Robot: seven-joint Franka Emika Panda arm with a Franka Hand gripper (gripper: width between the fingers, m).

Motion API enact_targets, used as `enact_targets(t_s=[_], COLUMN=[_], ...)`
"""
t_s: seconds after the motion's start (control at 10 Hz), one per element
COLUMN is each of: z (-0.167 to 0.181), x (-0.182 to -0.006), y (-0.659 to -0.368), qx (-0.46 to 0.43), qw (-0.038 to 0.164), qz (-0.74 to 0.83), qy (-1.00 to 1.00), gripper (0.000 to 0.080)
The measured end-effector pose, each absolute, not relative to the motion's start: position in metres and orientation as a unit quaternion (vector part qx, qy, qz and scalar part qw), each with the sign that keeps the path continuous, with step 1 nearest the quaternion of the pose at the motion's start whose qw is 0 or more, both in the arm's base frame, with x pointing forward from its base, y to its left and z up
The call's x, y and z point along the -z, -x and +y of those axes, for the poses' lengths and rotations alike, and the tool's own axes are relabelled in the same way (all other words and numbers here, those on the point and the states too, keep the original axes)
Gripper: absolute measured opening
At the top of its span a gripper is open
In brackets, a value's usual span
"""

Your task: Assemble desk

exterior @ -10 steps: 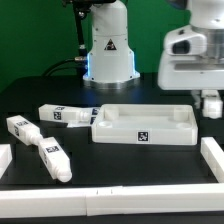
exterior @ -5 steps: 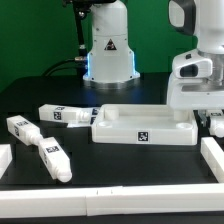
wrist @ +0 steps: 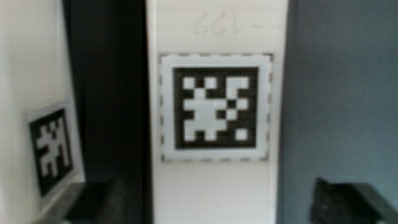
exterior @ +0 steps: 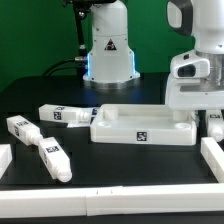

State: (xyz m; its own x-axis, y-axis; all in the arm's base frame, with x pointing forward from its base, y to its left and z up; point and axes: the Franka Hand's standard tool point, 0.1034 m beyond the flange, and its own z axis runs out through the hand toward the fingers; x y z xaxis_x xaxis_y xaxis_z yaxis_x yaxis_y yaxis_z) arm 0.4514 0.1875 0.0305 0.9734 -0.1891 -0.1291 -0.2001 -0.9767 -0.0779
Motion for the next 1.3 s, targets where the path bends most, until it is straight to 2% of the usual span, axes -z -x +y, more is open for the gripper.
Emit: enact_targets(t_s=[0.1,0.2,0.3,0.4,0.7,0.9,1.0,1.1,1.2,1.3], z=[0.178,0.166,0.146,0.134,0.131,0.086,0.065,0.047,0.035,0.038], x=[-0.053,-0.072,-0.084,-0.088,-0.085,-0.074,-0.057,-0.050,-0.046,-0.046], y=[-0.457,-0.462,-0.468,-0.475,-0.473,-0.466,-0.440,-0.428,-0.428,-0.429], qx=[-0.062,-0.062,-0.060,-0.055,-0.056,-0.056,-0.056,-0.064,-0.063,-0.063], qw=[0.051,0.057,0.061,0.062,0.063,0.073,0.071,0.071,0.072,0.071], qz=[0.096,0.083,0.067,0.073,0.063,0.044,0.023,0.011,0.022,0.024], qy=[0.992,0.993,0.994,0.994,0.994,0.995,0.996,0.995,0.995,0.995], gripper=[0.0596,0.0639,0.0647,0.0647,0.0649,0.0649,0.0649,0.0649,0.0649,0.0649])
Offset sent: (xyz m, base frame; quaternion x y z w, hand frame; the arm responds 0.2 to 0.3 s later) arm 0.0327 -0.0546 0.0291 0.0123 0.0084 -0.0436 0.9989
